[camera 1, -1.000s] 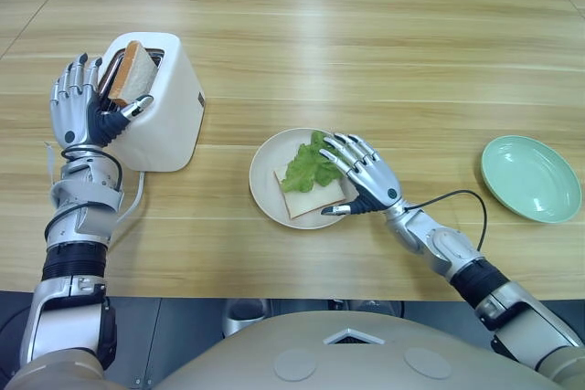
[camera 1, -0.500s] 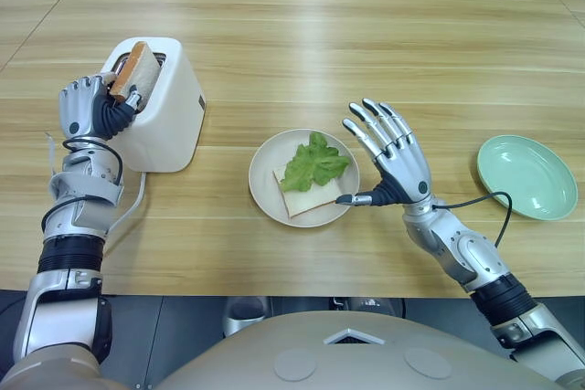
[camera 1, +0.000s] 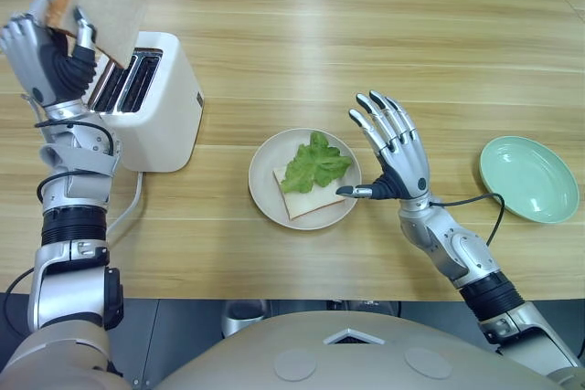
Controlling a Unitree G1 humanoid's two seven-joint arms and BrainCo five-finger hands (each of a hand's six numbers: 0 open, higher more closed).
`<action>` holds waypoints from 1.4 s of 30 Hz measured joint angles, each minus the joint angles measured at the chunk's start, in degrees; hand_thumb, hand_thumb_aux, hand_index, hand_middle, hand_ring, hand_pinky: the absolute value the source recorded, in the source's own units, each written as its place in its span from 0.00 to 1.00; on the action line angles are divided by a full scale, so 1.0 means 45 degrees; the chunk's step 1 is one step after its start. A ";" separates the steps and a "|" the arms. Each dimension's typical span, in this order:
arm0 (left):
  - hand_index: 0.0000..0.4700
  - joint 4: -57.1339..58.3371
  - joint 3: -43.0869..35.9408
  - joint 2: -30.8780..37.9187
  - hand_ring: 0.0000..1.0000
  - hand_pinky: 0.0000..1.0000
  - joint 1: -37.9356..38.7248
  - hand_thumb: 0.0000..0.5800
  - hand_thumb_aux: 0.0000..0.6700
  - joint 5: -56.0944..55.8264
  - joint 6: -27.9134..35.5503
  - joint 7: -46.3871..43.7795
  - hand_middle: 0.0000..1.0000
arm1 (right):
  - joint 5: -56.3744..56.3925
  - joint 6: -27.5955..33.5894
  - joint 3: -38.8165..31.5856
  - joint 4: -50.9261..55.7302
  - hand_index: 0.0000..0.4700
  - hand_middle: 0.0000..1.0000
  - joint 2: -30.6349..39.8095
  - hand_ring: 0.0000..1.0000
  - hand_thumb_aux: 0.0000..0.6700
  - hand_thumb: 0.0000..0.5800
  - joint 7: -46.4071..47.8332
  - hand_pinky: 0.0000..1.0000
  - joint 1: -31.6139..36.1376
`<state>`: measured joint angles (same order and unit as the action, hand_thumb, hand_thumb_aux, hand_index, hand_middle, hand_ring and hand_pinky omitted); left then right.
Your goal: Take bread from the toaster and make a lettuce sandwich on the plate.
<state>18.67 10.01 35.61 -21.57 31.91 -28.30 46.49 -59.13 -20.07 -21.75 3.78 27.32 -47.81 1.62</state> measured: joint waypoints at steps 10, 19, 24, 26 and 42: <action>0.98 -0.3107 -0.4368 -0.3223 1.00 1.00 0.2257 1.00 1.00 -0.3507 -0.1907 -0.6165 1.00 | -0.0025 -0.0117 0.0278 -0.0242 0.00 0.00 0.0094 0.00 0.00 0.00 -0.0395 0.00 -0.0124; 0.98 -0.1701 -0.5565 -0.5477 1.00 1.00 0.4283 1.00 1.00 -0.4963 -0.1499 -0.8885 1.00 | -0.0797 -0.1219 -0.0442 -0.1195 0.00 0.00 0.0560 0.00 0.00 0.00 0.0072 0.00 -0.0531; 0.98 -0.1253 -0.5682 -0.5641 1.00 1.00 0.4640 1.00 1.00 -0.4756 -0.1471 -0.9526 1.00 | -0.0833 -0.1791 -0.0602 -0.1617 0.00 0.00 0.0879 0.00 0.00 0.00 0.0671 0.00 -0.0678; 0.98 -0.1131 -0.5672 -0.5472 1.00 1.00 0.4785 1.00 1.00 -0.4541 -0.1458 -0.9777 1.00 | -0.0859 -0.2020 -0.0847 -0.1578 0.00 0.00 0.1033 0.00 0.00 0.00 0.1130 0.00 -0.0741; 0.98 0.2218 -0.5523 -0.4877 1.00 1.00 0.3924 1.00 1.00 -0.3255 -0.1081 -1.0212 1.00 | -0.0728 -0.2351 -0.2781 0.2465 0.00 0.00 0.0632 0.00 0.00 0.00 0.4011 0.00 -0.0008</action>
<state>28.65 -14.84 13.67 -3.91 17.26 -33.16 0.53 -62.40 -30.65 -34.27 14.87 30.17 -29.77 1.59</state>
